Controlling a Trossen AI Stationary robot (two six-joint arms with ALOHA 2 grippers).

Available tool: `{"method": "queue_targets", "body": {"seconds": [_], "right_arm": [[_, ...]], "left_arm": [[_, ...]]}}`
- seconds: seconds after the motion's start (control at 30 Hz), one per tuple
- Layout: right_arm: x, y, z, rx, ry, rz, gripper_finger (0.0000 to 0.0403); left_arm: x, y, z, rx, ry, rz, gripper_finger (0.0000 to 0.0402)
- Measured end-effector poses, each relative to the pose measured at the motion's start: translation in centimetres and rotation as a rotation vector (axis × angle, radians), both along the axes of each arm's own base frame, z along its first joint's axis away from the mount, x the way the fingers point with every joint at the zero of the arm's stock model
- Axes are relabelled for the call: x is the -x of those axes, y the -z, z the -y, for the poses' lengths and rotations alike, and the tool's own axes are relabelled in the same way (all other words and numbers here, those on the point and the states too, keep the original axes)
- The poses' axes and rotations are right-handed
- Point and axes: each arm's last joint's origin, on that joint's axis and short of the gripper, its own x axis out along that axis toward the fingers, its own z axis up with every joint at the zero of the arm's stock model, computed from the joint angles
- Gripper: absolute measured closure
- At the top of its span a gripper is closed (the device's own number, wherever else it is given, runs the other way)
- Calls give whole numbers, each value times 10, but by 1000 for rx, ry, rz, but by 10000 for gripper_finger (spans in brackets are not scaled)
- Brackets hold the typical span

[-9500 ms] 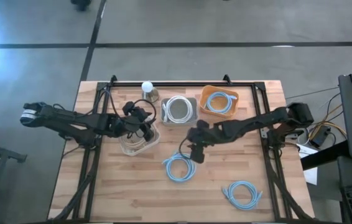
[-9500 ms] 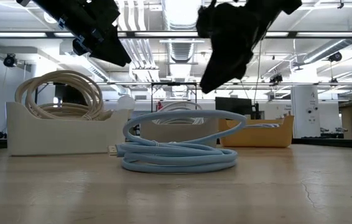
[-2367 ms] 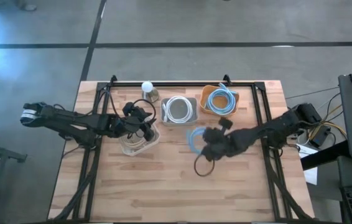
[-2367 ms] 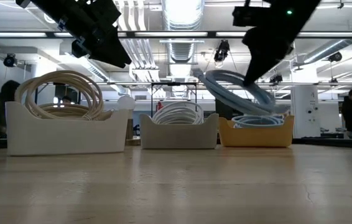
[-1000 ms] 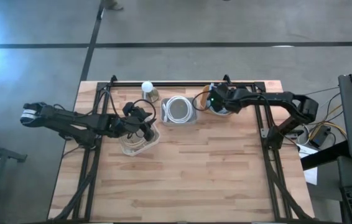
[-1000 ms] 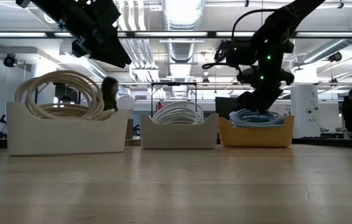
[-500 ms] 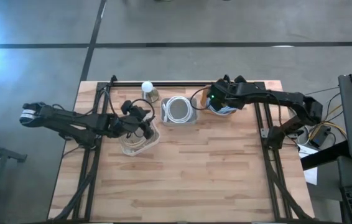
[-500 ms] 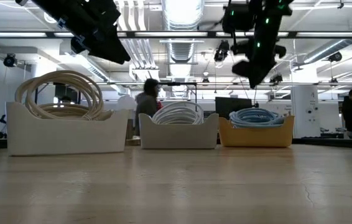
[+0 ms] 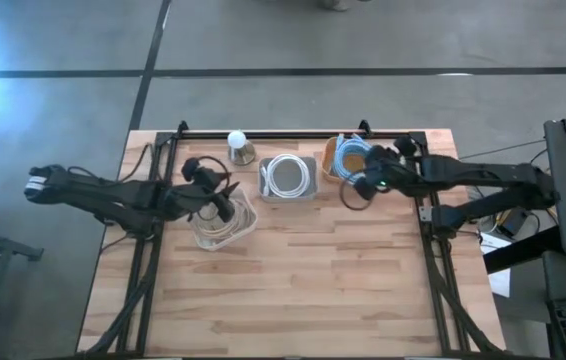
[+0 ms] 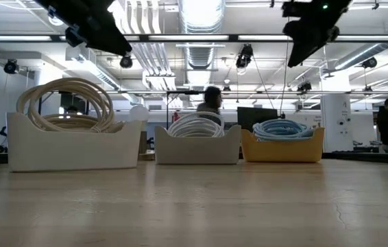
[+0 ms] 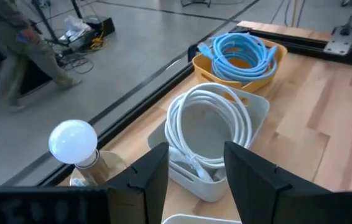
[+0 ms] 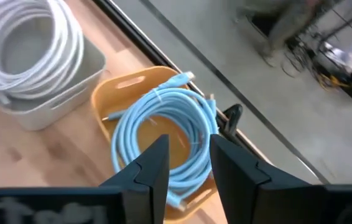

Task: Sort HDMI cables
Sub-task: Return to Home Position

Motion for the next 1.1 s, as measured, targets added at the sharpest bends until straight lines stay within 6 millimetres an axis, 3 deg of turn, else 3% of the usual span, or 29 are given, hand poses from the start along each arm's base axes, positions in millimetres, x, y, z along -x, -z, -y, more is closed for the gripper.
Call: {"method": "queue_targets", "body": {"seconds": [0.27, 0.6, 0.93, 1.1], "right_arm": [[29, 14, -19, -14, -142, 138, 301], [35, 35, -33, -26, -563, 377, 310], [57, 45, -38, 47, -810, 617, 301], [71, 50, -38, 49, -843, 677, 307]], "left_arm": [[25, -10, 4, -50, 39, -11, 241], [40, -19, 2, -132, 83, -15, 241], [51, 20, 1, -145, 141, 88, 241], [59, 35, 0, -161, 182, 156, 241]]}}
